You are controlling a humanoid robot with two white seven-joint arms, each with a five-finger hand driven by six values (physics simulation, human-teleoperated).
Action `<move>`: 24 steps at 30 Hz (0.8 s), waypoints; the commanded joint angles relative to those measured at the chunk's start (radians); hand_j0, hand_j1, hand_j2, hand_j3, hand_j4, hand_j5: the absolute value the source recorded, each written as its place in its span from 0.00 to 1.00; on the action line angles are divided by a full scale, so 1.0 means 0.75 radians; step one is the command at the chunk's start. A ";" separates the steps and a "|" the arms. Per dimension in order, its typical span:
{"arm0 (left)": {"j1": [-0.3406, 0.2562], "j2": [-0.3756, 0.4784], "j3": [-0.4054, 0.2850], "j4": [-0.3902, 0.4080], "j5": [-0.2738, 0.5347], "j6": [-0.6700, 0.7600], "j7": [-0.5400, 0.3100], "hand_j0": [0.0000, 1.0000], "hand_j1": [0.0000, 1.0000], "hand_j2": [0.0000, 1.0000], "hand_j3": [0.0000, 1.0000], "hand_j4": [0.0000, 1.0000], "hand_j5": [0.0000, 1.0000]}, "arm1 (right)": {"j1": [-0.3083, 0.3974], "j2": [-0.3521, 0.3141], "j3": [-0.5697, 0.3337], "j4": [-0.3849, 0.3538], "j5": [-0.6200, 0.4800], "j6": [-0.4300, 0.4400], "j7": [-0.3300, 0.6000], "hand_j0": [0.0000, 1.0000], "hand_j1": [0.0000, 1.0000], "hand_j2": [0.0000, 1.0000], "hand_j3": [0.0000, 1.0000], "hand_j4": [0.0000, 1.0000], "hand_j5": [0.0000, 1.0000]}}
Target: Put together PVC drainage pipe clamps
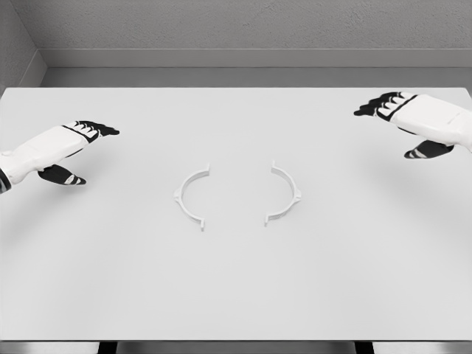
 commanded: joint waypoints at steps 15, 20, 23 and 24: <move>0.029 -0.238 0.003 -0.051 -0.026 0.003 0.003 1.00 1.00 1.00 1.00 1.00 1.00 | 0.092 0.164 0.019 -0.052 -0.007 -0.015 -0.001 1.00 1.00 1.00 1.00 1.00 1.00; 0.112 -0.273 0.003 -0.174 -0.022 0.003 0.003 1.00 1.00 1.00 1.00 1.00 1.00 | 0.115 0.271 0.015 -0.046 0.003 -0.013 -0.001 1.00 1.00 1.00 1.00 1.00 1.00; 0.112 -0.291 0.003 -0.182 -0.015 0.003 0.003 1.00 1.00 1.00 1.00 1.00 1.00 | 0.115 0.311 0.005 -0.019 0.005 -0.013 -0.001 1.00 1.00 1.00 1.00 1.00 1.00; 0.112 -0.295 0.003 -0.191 -0.011 0.003 0.003 1.00 1.00 1.00 1.00 1.00 1.00 | 0.115 0.324 0.001 -0.017 0.005 -0.015 -0.001 1.00 1.00 1.00 1.00 1.00 1.00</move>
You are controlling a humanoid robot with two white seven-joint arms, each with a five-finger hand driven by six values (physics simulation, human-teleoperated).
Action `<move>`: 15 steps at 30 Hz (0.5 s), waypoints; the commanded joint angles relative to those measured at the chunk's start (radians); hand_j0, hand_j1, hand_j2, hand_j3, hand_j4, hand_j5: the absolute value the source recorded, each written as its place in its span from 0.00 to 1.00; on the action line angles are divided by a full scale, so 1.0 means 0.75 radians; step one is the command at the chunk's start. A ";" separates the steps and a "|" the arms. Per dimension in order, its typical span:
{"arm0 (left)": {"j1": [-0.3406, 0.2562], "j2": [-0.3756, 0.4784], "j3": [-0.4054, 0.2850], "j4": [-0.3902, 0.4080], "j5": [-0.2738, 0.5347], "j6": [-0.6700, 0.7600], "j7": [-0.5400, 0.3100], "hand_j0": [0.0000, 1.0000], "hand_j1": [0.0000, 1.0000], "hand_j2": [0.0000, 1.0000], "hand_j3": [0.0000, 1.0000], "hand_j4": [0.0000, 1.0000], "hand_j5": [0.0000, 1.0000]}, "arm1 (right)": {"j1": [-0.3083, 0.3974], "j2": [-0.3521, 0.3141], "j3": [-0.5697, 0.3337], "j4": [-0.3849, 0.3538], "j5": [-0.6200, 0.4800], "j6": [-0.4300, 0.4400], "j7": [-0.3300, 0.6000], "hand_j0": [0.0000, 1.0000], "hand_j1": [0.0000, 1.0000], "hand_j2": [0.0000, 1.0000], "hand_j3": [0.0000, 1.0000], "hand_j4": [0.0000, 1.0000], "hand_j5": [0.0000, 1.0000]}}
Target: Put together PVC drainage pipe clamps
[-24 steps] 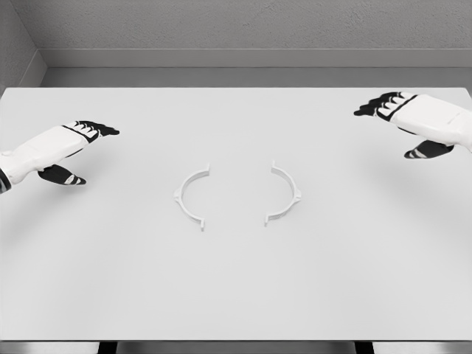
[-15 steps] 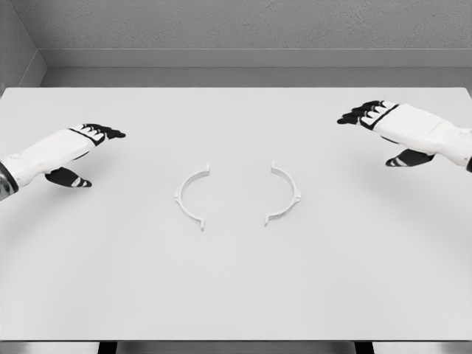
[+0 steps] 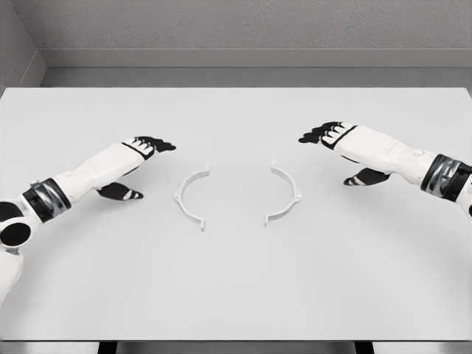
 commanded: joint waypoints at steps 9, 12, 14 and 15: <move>0.000 -0.060 -0.004 -0.047 0.002 0.003 0.000 1.00 1.00 1.00 1.00 1.00 1.00 | 0.012 0.095 0.003 0.055 -0.009 0.009 -0.001 1.00 1.00 1.00 1.00 1.00 1.00; 0.000 -0.082 -0.008 -0.047 0.000 0.003 0.000 1.00 1.00 1.00 1.00 1.00 1.00 | 0.025 0.104 0.005 0.055 -0.009 0.013 -0.001 1.00 1.00 1.00 1.00 1.00 1.00; 0.000 -0.084 -0.012 -0.047 0.000 0.003 0.000 1.00 1.00 1.00 1.00 1.00 1.00 | 0.033 0.124 0.005 0.055 -0.009 0.013 -0.001 1.00 1.00 1.00 1.00 1.00 1.00; 0.000 -0.084 -0.012 -0.043 -0.002 0.003 0.000 1.00 1.00 1.00 1.00 1.00 1.00 | 0.035 0.126 0.005 0.057 -0.009 0.013 -0.001 1.00 1.00 1.00 1.00 1.00 1.00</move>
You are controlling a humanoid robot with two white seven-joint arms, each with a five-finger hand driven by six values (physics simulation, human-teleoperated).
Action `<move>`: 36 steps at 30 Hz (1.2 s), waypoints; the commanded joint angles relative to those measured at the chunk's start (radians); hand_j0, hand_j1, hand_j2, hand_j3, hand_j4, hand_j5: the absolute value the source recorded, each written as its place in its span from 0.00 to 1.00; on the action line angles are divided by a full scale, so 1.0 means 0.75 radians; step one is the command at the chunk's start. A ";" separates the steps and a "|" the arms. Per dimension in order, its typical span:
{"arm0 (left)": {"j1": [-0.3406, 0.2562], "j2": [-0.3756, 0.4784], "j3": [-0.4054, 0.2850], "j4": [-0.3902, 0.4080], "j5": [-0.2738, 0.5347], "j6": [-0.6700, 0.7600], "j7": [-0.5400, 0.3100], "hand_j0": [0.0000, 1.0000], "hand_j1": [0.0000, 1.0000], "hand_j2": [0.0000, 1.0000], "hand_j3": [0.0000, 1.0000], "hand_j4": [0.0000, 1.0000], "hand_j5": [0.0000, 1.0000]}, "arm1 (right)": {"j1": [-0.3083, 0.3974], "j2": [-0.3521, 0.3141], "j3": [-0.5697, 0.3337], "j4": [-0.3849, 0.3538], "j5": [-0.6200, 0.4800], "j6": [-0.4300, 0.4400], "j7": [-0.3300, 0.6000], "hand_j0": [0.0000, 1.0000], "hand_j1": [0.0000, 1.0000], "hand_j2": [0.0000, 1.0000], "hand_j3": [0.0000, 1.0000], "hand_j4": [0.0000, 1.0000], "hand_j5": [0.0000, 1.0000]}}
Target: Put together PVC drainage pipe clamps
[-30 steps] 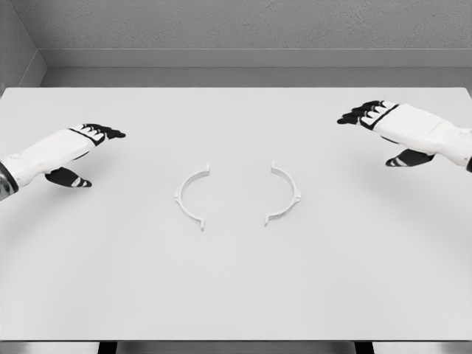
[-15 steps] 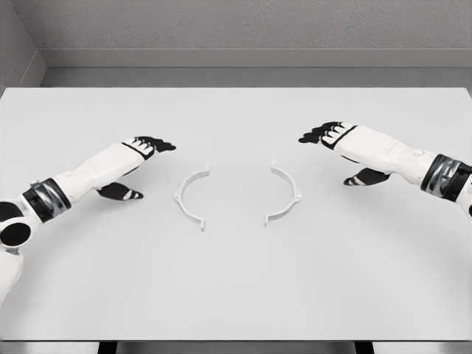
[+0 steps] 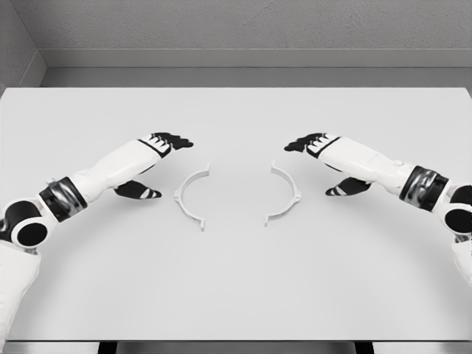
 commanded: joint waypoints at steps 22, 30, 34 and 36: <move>-0.016 -0.072 -0.012 0.028 -0.023 0.155 0.001 1.00 1.00 1.00 1.00 1.00 1.00 | 0.018 0.134 0.018 0.080 -0.008 0.003 -0.001 1.00 1.00 1.00 1.00 1.00 1.00; -0.016 -0.076 -0.012 0.032 -0.055 0.159 0.001 1.00 1.00 1.00 1.00 1.00 1.00 | -0.012 0.132 0.008 0.136 -0.006 0.003 -0.001 1.00 1.00 1.00 1.00 1.00 1.00; -0.016 -0.078 -0.020 0.032 -0.059 0.198 0.001 1.00 1.00 1.00 1.00 1.00 1.00 | -0.043 0.132 0.008 0.189 -0.004 0.003 -0.001 1.00 1.00 1.00 1.00 1.00 1.00; -0.016 -0.082 -0.024 0.032 -0.059 0.200 0.001 1.00 1.00 1.00 1.00 1.00 1.00 | -0.049 0.132 0.012 0.201 0.000 0.003 -0.001 1.00 1.00 1.00 1.00 1.00 1.00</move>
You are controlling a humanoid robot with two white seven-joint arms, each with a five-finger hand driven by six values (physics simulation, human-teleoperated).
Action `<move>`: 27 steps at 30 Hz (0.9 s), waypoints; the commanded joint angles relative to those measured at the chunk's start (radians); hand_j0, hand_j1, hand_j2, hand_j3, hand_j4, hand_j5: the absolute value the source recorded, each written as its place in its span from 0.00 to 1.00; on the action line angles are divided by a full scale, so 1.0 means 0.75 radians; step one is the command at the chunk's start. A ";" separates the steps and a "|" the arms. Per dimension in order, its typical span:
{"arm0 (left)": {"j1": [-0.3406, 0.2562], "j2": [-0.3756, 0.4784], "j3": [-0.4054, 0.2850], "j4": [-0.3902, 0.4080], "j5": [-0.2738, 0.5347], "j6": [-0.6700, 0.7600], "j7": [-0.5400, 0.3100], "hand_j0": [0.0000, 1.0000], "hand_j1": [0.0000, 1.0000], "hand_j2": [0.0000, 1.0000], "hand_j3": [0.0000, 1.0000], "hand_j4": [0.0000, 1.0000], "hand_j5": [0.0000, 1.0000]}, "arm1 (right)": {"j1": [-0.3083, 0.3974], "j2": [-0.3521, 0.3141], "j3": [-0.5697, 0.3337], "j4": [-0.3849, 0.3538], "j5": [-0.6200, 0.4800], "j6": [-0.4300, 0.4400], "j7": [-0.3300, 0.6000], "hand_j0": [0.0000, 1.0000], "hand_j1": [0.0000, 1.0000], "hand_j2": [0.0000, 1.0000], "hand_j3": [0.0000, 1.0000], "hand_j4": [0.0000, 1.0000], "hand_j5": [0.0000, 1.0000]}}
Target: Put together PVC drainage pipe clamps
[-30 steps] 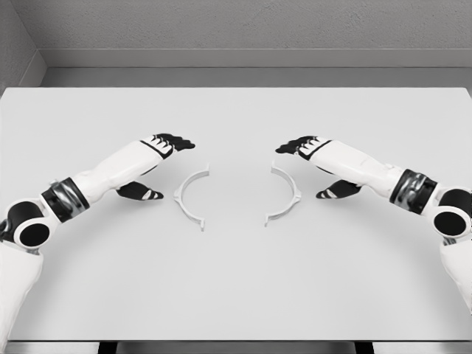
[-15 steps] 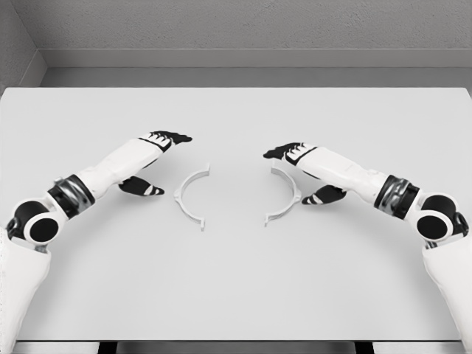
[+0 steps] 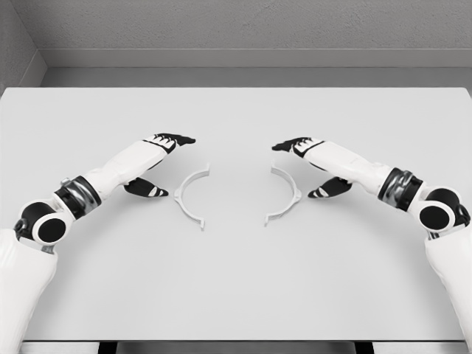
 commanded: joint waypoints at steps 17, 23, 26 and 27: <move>0.000 -0.018 -0.036 -0.008 0.007 0.008 0.003 1.00 1.00 1.00 1.00 1.00 1.00 | -0.008 0.016 0.002 0.037 0.003 0.003 -0.001 1.00 1.00 1.00 1.00 1.00 1.00; 0.000 -0.037 -0.038 -0.013 0.007 0.006 0.003 1.00 1.00 1.00 1.00 1.00 1.00 | -0.008 0.032 0.006 0.033 0.003 0.005 -0.001 1.00 1.00 1.00 1.00 1.00 1.00; 0.000 -0.047 -0.038 -0.013 0.007 0.006 0.003 1.00 1.00 1.00 1.00 1.00 1.00 | -0.008 0.036 0.006 0.031 0.003 0.005 -0.001 1.00 1.00 1.00 1.00 1.00 1.00; 0.000 -0.047 -0.040 -0.015 0.007 0.008 0.003 1.00 1.00 1.00 1.00 1.00 1.00 | -0.008 0.040 0.006 0.031 0.003 0.005 -0.001 1.00 1.00 1.00 1.00 1.00 1.00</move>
